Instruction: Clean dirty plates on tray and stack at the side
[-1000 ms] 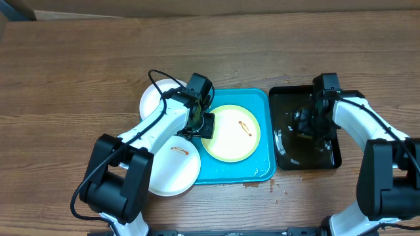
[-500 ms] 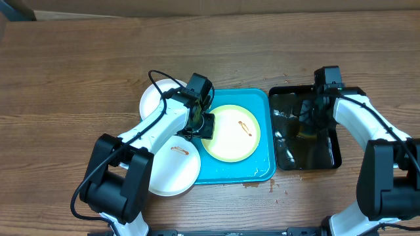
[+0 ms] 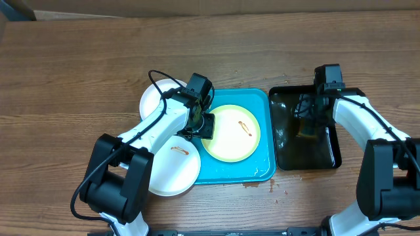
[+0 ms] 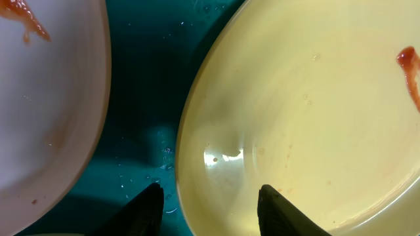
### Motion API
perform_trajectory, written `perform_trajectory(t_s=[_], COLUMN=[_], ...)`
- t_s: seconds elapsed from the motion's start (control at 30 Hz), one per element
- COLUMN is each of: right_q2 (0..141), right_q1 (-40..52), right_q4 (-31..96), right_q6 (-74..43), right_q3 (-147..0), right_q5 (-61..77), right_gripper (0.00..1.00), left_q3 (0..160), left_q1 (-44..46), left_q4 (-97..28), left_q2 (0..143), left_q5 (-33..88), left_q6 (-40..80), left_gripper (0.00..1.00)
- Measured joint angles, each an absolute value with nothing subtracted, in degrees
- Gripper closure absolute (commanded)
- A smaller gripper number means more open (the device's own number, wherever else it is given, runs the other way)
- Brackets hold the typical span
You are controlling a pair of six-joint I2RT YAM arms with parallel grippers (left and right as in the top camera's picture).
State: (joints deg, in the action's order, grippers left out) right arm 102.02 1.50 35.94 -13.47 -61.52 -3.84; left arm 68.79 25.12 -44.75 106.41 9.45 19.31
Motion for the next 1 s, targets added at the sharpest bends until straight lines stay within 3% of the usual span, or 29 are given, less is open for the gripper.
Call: perform_trajectory(t_s=[0.03, 0.07, 0.1, 0.13, 0.17, 0.23, 0.27, 0.33, 0.37, 0.43, 0.57, 0.73, 0.9, 1.0], right_q2=[102.0, 102.0, 102.0, 102.0, 102.0, 102.0, 102.0, 102.0, 102.0, 102.0, 102.0, 102.0, 102.0, 102.0], right_q1=[1.5, 1.5, 1.5, 1.5, 1.5, 1.5, 1.5, 1.5, 1.5, 1.5, 1.5, 1.5, 1.5, 1.5], right_q4=[35.0, 34.0, 32.9, 32.2, 32.0, 31.2, 31.0, 31.0, 31.0, 31.1, 35.8, 40.8, 41.5, 40.8], right_q6=[-13.5, -13.4, -13.5, -13.6, -13.4, -13.4, -13.7, -13.7, -13.6, -13.4, -13.5, -13.7, -13.5, -13.5], right_q3=[-61.4, -61.2, -60.8, -60.4, -60.1, -59.5, -59.5, -59.5, -59.5, -59.5, -60.8, -62.0, -61.8, -61.1], right_q5=[-3.9, -4.0, -4.1, -4.2, -4.3, -4.4, -4.2, -3.8, -3.6, -2.9, -2.1, -1.7, -1.7, -1.7], right_gripper=[0.33, 0.41, 0.6, 0.91, 0.96, 0.95, 0.81, 0.64, 0.49, 0.4, 0.43, 0.69, 0.7, 0.7], left_q3=[68.8, 68.8, 68.8, 68.8, 68.8, 68.8, 68.8, 68.8, 68.8, 68.8, 68.8, 68.8, 68.8, 68.9], left_q1=[25.1, 25.1, 25.1, 25.1, 25.1, 25.1, 25.1, 25.1, 25.1, 25.1, 25.1, 25.1, 25.1, 25.1], left_q4=[-44.8, -44.8, -44.8, -44.7, -44.7, -44.7, -44.7, -44.5, -44.5, -44.5, -44.4, -44.4, -43.6, -42.5], left_q2=[106.4, 106.4, 106.4, 106.4, 106.4, 106.4, 106.4, 106.4, 106.4, 106.4, 106.4, 106.4, 106.4, 106.4], left_q5=[9.5, 9.5, 9.5, 9.5, 9.5, 9.5, 9.5, 9.5, 9.5, 9.5, 9.5, 9.5, 9.5, 9.5], left_q6=[19.3, 19.3, 19.3, 19.3, 19.3, 19.3, 19.3, 19.3, 19.3, 19.3, 19.3, 19.3, 19.3, 19.5], left_gripper=[0.51, 0.51, 0.51, 0.51, 0.5, 0.49, 0.48, 0.46, 0.44, 0.43, 0.41, 0.43, 0.43, 0.49])
